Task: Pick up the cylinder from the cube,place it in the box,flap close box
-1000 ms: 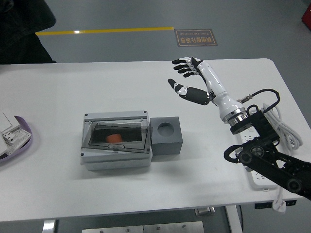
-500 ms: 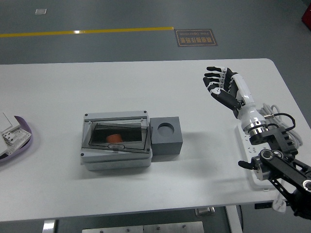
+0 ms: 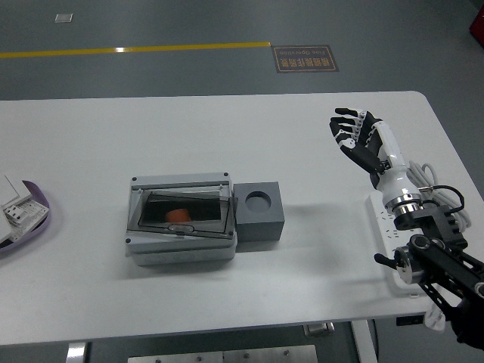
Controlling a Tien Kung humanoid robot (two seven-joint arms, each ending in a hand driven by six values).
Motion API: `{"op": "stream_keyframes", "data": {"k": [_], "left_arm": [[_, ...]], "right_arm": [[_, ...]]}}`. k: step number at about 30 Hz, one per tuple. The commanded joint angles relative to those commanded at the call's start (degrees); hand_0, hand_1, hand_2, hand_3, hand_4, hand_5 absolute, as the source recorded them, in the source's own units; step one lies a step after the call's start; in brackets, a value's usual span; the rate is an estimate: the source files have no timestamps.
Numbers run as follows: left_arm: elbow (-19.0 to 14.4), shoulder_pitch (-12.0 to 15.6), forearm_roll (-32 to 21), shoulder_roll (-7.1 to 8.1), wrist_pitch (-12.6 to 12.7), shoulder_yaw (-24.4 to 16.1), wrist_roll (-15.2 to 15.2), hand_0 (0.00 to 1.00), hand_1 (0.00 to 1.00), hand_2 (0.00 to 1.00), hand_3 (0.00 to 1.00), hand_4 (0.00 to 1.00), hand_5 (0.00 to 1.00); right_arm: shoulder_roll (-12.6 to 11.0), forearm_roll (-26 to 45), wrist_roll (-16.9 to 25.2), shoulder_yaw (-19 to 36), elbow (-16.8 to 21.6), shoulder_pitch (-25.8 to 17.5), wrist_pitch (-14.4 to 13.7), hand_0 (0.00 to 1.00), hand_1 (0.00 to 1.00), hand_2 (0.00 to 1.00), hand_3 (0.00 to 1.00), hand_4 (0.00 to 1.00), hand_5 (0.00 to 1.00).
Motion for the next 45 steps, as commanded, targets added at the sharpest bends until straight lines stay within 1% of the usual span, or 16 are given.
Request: {"op": "stream_keyframes", "data": {"k": [7, 8, 9, 13, 18, 23, 29, 37, 45], "left_arm": [[0.13, -0.17, 1.58, 0.08, -0.14, -0.86, 0.44, 0.513, 0.561, 0.562, 0.606, 0.720, 0.175], [0.15, -0.23, 1.89, 0.07, -0.08, -0.68, 0.35, 0.513, 0.561, 0.562, 0.606, 0.720, 0.175], [0.16, -0.29, 2.21, 0.06, 0.03, -0.33, 0.16, 0.513, 0.561, 0.562, 0.605, 0.721, 0.177], [0.23, -0.37, 3.67, 0.16, 0.27, 0.45, -0.24, 0.513, 0.561, 0.562, 0.605, 0.721, 0.177], [0.25, -0.33, 4.23, 0.37, 0.33, 0.56, -0.33, 0.514, 0.561, 0.563, 0.606, 0.722, 0.174], [0.32, -0.18, 4.06, 0.34, 0.29, 0.36, -0.27, 0.515, 0.562, 0.562, 0.606, 0.723, 0.176], [0.35, -0.20, 2.87, -0.14, 0.24, 0.42, -0.39, 0.515, 0.562, 0.562, 0.605, 0.722, 0.178], [0.44, 0.61, 1.70, -0.84, 0.16, 0.24, -0.30, 0.515, 0.562, 0.561, 0.605, 0.720, 0.177], [0.55, 0.23, 1.23, -1.13, 0.15, 0.30, -0.45, 0.514, 0.561, 0.561, 0.605, 0.719, 0.174]], "right_arm": [[0.20, 0.97, 0.84, 1.28, -0.10, -1.48, -0.07, 0.672, 0.648, 0.639, 0.658, 0.702, 0.329], [0.19, 1.02, 0.95, 1.41, -0.04, -1.63, -0.07, 0.672, 0.648, 0.639, 0.658, 0.702, 0.329], [0.17, 1.08, 1.08, 1.54, 0.03, -1.76, -0.07, 0.680, 0.648, 0.634, 0.656, 0.719, 0.356], [0.15, 1.54, 1.88, 1.74, 0.16, -2.05, 0.02, 0.680, 0.648, 0.634, 0.656, 0.719, 0.356], [-0.04, 2.59, 3.10, 1.78, 0.08, -2.26, 0.19, 0.679, 0.644, 0.637, 0.656, 0.726, 0.363], [-0.18, 3.14, 3.75, 1.77, 0.07, -2.29, -0.01, 0.675, 0.644, 0.630, 0.651, 0.733, 0.367], [-0.13, 3.15, 4.13, 2.20, 0.22, -2.69, -0.19, 0.673, 0.644, 0.628, 0.649, 0.734, 0.370], [-0.25, 3.97, 5.02, 2.77, 0.47, -2.95, 0.33, 0.671, 0.644, 0.624, 0.648, 0.735, 0.373], [-0.21, 4.81, 5.55, 3.46, 0.67, -3.54, 0.44, 0.674, 0.641, 0.622, 0.647, 0.737, 0.371]]}}
